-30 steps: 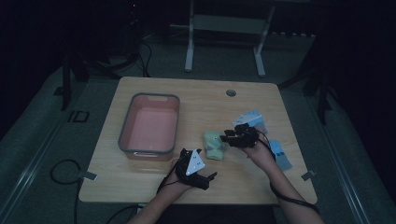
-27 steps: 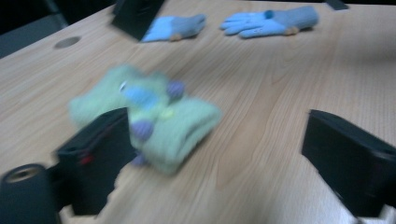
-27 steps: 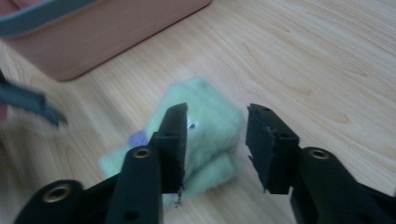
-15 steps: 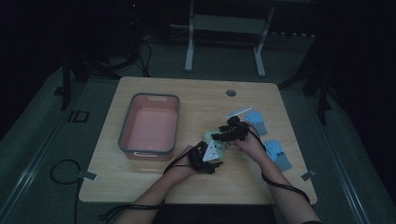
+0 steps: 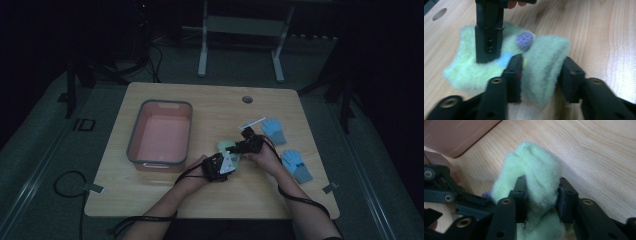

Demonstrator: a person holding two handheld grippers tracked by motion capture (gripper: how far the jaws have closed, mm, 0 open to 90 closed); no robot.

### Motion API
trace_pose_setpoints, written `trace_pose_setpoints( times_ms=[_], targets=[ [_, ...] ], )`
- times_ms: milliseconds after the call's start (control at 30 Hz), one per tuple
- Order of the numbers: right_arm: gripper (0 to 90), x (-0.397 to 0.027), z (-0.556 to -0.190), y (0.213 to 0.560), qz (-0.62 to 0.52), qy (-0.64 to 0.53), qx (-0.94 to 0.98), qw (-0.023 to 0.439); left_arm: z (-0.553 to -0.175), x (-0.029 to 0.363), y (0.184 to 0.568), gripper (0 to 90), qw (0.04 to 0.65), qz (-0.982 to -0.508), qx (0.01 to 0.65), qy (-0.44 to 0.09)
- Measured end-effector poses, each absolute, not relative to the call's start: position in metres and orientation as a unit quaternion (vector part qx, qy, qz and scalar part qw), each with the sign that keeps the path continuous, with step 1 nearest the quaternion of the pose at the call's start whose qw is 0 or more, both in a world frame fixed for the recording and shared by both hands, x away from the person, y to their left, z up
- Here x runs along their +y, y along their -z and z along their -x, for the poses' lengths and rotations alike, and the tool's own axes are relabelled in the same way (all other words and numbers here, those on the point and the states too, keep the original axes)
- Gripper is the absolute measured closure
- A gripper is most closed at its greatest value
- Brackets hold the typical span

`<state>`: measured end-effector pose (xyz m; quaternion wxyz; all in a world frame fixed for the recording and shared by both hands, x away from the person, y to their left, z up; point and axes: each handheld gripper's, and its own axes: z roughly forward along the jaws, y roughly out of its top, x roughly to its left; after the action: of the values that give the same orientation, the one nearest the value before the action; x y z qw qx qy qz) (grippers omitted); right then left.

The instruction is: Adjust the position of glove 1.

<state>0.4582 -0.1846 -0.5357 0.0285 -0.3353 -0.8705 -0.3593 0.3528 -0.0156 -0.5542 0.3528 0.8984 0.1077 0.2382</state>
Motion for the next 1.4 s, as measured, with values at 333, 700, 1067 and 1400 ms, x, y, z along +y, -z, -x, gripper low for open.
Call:
trace_pose_setpoints(
  times_ms=[333, 700, 1067, 1400],
  targets=[
    [70.4, -0.184, -0.453, 0.522, 0.335, 0.363, -0.869, 0.015, -0.351, -0.018, 0.537, 73.1, 0.342, -0.903, 0.101, -0.242],
    [70.8, -0.184, -0.449, 0.498, 0.325, 0.381, -0.866, 0.011, -0.351, -0.012, 0.51, 74.3, 0.331, -0.908, 0.091, -0.242],
    [71.0, -0.172, -0.445, 0.463, 0.306, 0.4, -0.864, -0.003, -0.349, 0.0, 0.474, 74.7, 0.332, -0.906, 0.095, -0.244],
    [71.0, -0.153, -0.448, 0.425, 0.287, 0.418, -0.862, -0.02, -0.352, 0.02, 0.439, 74.7, 0.325, -0.901, 0.096, -0.269]
  ],
)
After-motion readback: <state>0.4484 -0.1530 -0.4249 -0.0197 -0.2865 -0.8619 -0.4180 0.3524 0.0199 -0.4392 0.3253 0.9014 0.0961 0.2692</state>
